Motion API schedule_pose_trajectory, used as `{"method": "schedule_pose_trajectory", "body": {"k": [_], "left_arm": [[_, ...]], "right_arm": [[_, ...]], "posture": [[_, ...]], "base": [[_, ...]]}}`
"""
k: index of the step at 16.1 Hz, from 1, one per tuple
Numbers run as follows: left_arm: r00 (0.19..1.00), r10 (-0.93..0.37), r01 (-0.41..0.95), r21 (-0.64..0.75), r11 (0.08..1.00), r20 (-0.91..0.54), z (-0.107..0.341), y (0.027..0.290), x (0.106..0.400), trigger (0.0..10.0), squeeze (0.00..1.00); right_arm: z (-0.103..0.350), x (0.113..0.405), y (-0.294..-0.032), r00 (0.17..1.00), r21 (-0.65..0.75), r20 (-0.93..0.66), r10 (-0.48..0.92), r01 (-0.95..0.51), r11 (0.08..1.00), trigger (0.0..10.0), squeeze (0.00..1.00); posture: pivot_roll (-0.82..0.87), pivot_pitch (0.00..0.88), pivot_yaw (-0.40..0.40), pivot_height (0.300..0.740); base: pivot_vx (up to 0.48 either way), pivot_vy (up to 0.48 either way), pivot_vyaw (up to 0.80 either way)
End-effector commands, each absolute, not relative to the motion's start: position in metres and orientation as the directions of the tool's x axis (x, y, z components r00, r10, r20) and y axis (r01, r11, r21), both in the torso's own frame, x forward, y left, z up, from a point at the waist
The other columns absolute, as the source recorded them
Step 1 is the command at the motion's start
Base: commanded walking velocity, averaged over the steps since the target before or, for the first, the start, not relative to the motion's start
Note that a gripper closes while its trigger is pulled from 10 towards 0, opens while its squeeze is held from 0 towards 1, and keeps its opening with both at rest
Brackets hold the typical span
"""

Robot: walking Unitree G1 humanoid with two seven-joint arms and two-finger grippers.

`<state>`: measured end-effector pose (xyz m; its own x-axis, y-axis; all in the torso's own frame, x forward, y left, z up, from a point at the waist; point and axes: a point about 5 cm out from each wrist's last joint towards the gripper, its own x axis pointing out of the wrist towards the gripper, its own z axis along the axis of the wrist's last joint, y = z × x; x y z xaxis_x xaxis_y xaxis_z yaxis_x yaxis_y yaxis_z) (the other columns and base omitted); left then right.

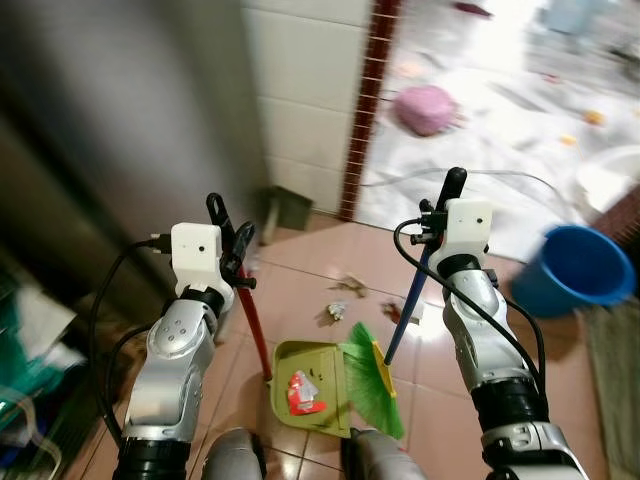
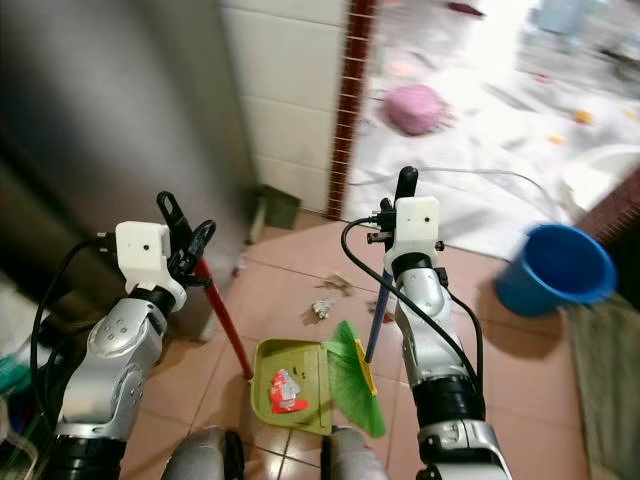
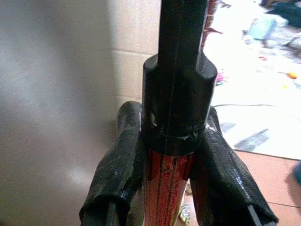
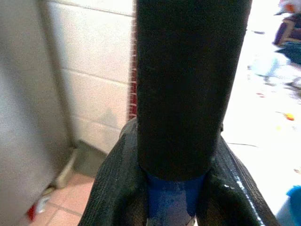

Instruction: Sweep floor

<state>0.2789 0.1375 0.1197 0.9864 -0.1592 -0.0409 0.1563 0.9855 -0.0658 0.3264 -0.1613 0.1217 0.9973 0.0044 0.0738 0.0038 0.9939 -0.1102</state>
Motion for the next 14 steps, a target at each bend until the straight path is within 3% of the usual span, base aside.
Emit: {"method": "schedule_pose_trajectory", "body": {"k": [1,14], "left_arm": [[0.983,-0.182,0.183,-0.084,0.980,0.016,0.1324,0.1317,0.2813,10.0,0.00],[0.983,-0.185,0.186,-0.100,0.977,0.017,0.1328,0.1264,0.2826,10.0,0.00]], "right_arm": [[0.1259,0.3293,-0.1667,0.996,-0.135,0.092,-0.012,0.024,0.991,10.0,0.00],[0.1226,0.3299,-0.1765,0.995,-0.142,0.088,-0.043,0.055,0.988,10.0,0.00]], "posture": [[-0.03,0.086,-0.001,0.740],[-0.04,0.070,-0.007,0.740]], "base": [[0.000,0.000,-0.80],[0.000,-0.246,-0.80]]}}
